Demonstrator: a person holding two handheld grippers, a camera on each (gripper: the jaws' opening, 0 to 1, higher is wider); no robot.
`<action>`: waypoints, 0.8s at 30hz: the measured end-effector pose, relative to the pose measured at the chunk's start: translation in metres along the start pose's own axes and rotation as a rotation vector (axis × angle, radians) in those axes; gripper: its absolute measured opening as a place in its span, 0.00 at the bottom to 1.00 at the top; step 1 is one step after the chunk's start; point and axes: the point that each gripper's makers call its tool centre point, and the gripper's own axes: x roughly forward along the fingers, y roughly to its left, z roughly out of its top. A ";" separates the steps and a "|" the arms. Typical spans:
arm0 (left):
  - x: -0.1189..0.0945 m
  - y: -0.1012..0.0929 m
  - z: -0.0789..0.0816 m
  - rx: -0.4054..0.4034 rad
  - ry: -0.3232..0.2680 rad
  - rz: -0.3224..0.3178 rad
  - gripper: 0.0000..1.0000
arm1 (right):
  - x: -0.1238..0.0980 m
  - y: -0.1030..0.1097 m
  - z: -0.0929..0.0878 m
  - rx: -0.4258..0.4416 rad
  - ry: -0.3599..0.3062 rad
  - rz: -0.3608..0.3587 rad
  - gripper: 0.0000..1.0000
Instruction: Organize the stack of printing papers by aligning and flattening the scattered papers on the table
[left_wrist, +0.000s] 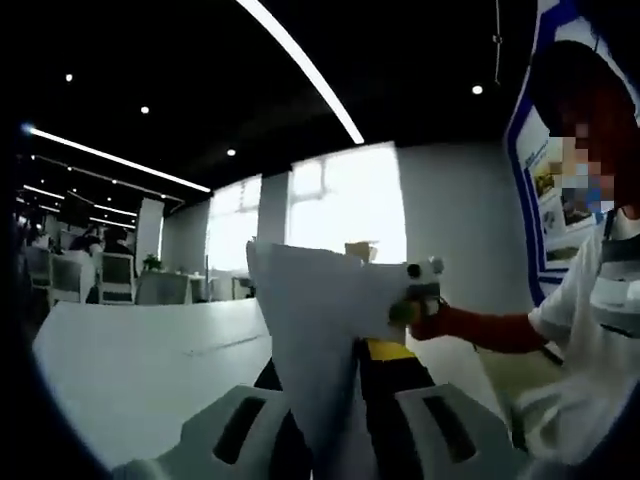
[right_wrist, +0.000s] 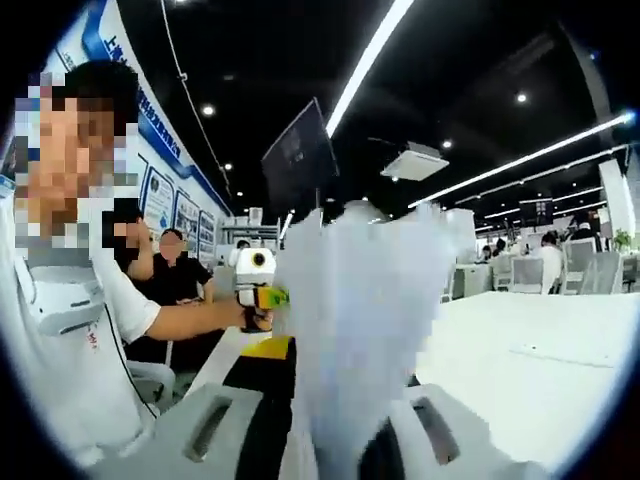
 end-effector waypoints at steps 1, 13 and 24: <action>-0.001 0.001 -0.001 0.010 -0.007 0.009 0.17 | -0.001 0.002 -0.005 -0.003 0.001 -0.003 0.11; 0.004 -0.009 0.018 0.022 0.053 -0.067 0.06 | -0.015 -0.001 0.023 0.036 0.014 0.034 0.00; -0.014 -0.018 -0.022 -0.022 0.168 -0.094 0.13 | -0.016 0.013 -0.013 0.012 0.064 0.098 0.00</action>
